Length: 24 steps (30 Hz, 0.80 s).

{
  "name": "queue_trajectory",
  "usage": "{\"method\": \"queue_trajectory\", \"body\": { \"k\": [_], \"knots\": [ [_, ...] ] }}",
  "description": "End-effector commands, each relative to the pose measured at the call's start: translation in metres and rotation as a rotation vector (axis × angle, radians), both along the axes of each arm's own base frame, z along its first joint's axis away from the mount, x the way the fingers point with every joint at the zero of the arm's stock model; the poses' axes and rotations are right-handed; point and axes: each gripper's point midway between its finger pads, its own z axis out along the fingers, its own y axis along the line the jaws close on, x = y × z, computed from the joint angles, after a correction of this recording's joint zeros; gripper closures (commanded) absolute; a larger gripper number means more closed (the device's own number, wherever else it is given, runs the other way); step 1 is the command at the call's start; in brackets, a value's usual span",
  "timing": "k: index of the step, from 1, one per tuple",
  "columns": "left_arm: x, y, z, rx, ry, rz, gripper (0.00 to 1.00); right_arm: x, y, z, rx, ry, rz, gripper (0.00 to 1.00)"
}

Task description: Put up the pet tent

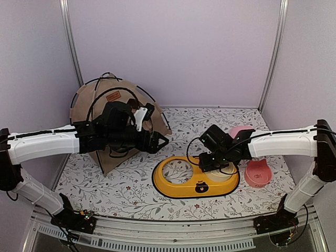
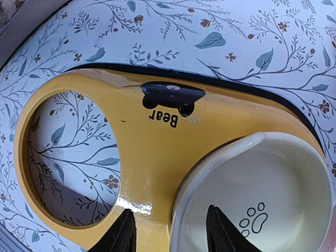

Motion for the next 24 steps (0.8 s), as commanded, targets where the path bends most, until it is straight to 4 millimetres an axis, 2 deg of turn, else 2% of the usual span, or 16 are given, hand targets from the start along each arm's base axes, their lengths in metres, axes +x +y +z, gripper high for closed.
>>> {"method": "queue_trajectory", "body": {
  "k": [1,6,10,15,24],
  "knots": [
    [0.005,0.000,-0.003,-0.006,0.003,0.002,0.01,0.001,0.001,0.026,0.058,-0.057,-0.008,0.52],
    [0.006,0.000,-0.003,-0.007,0.003,0.002,0.01,-0.009,-0.001,0.024,0.073,-0.033,-0.013,0.59],
    [0.006,-0.002,-0.005,-0.006,0.007,0.000,0.01,-0.021,0.002,0.019,0.074,-0.015,-0.015,0.71],
    [0.006,-0.006,-0.007,-0.013,0.017,-0.013,0.01,-0.028,0.001,0.004,0.066,0.019,-0.025,0.87],
    [0.005,-0.006,-0.009,-0.006,0.022,-0.017,0.01,-0.029,-0.001,-0.008,0.061,0.020,-0.033,0.94]
  ]
}}
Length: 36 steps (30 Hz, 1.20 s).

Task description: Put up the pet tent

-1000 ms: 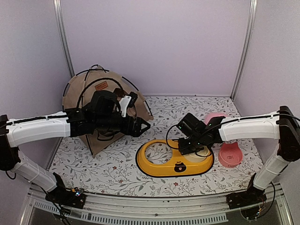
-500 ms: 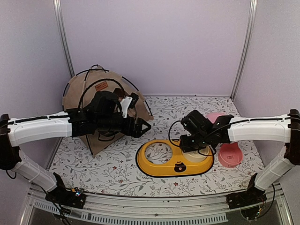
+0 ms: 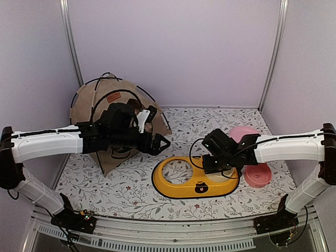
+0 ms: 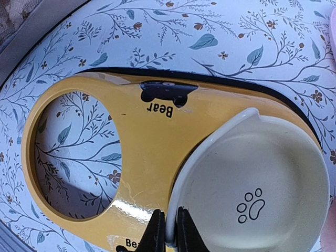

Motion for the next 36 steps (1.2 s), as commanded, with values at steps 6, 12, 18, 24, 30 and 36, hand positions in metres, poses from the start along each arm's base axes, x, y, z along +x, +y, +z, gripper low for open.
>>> {"method": "queue_trajectory", "body": {
  "k": [6,12,18,24,30,36],
  "knots": [
    [0.006,-0.001,0.000,-0.017,0.001,0.004,0.01,-0.021,-0.005,-0.042,0.023,0.083,-0.021,1.00],
    [0.006,-0.002,0.000,-0.017,0.000,0.000,0.01,-0.021,-0.009,-0.046,0.004,0.066,-0.041,1.00],
    [0.006,-0.002,-0.003,-0.012,0.004,0.001,0.01,-0.031,-0.009,-0.058,-0.001,0.039,-0.051,1.00],
    [0.006,-0.003,-0.001,-0.016,0.004,-0.004,0.01,-0.031,-0.004,-0.057,0.009,0.031,-0.061,1.00],
    [0.006,-0.003,-0.001,-0.013,0.003,-0.002,0.01,-0.024,0.004,-0.025,0.021,-0.013,-0.045,0.64],
    [0.006,-0.002,0.000,-0.016,0.000,0.000,0.01,-0.013,0.002,0.027,0.054,-0.107,-0.050,0.30]
  ]
}}
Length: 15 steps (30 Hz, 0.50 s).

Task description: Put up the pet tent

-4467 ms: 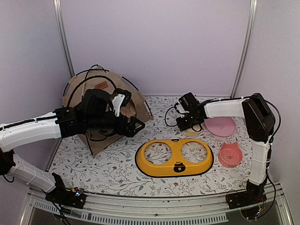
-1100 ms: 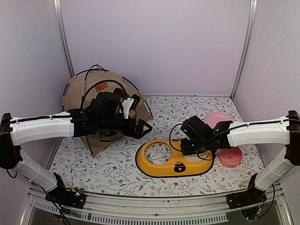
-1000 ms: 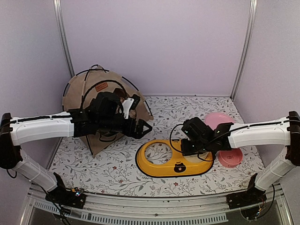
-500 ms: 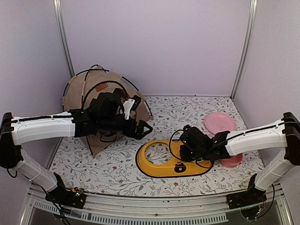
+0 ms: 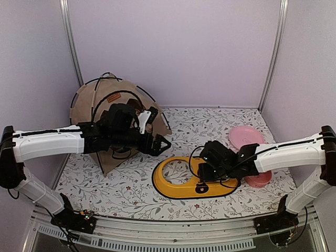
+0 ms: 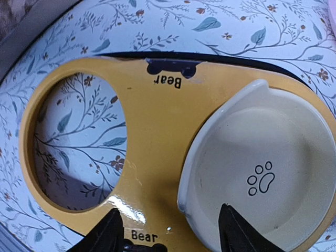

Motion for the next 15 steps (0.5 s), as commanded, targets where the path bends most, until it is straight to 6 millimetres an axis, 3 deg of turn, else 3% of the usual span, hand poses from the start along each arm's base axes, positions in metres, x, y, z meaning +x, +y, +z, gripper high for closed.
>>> {"method": "queue_trajectory", "body": {
  "k": [1,6,15],
  "knots": [
    [0.007,0.001,0.005,-0.019,-0.015,0.013,0.01,0.007,-0.003,0.051,0.047,-0.084,-0.014,0.25],
    [0.006,0.001,0.007,-0.023,-0.018,0.012,0.01,0.017,-0.030,0.075,0.068,-0.137,-0.080,0.00],
    [0.007,0.002,0.009,-0.022,-0.025,0.012,0.01,0.033,-0.101,0.065,0.077,-0.138,-0.255,0.01]
  ]
}}
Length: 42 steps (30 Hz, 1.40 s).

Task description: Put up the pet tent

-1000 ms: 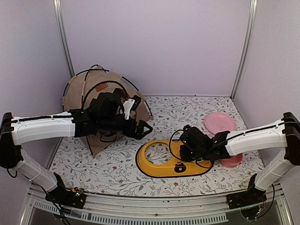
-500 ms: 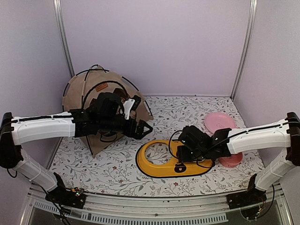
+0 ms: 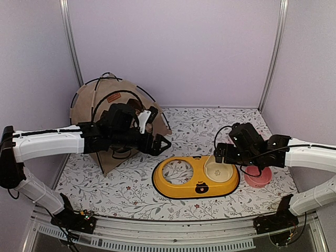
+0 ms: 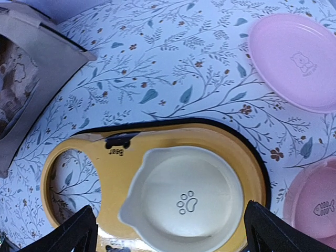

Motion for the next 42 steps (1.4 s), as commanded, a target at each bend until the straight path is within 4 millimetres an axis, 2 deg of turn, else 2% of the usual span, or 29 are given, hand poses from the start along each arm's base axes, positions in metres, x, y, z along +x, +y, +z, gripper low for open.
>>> {"method": "queue_trajectory", "body": {
  "k": [1,4,9,14,22,28,33,36,39,42],
  "knots": [
    [0.007,0.003,0.007,-0.015,-0.020,0.014,0.01,0.002,-0.041,-0.013,-0.028,0.014,-0.099,0.01],
    [0.006,0.003,0.007,-0.015,-0.019,0.014,0.01,0.003,-0.065,-0.021,-0.022,0.016,-0.168,0.00],
    [0.007,0.003,0.006,-0.012,-0.021,0.017,0.01,0.001,-0.103,-0.037,-0.015,0.021,-0.284,0.08],
    [0.007,0.002,0.006,-0.011,-0.019,0.014,0.01,0.002,-0.122,-0.055,0.027,0.040,-0.337,0.18],
    [0.006,0.003,0.007,-0.012,-0.018,0.011,0.01,0.016,-0.132,-0.088,0.029,0.118,-0.349,0.33],
    [0.005,0.008,0.007,-0.005,-0.020,0.025,0.01,0.026,-0.133,-0.107,-0.020,0.182,-0.339,0.58],
    [0.003,0.010,0.005,-0.006,-0.013,0.029,0.01,0.026,-0.132,-0.122,-0.041,0.235,-0.349,0.72],
    [0.003,0.010,0.005,-0.007,-0.012,0.028,0.01,0.027,-0.133,-0.122,-0.052,0.248,-0.361,0.87],
    [0.003,0.010,0.006,-0.008,-0.014,0.025,0.01,0.030,-0.134,-0.114,-0.062,0.244,-0.371,0.99],
    [0.004,0.008,0.006,-0.008,-0.015,0.022,0.01,0.035,-0.134,-0.099,-0.067,0.218,-0.360,1.00]
  ]
}}
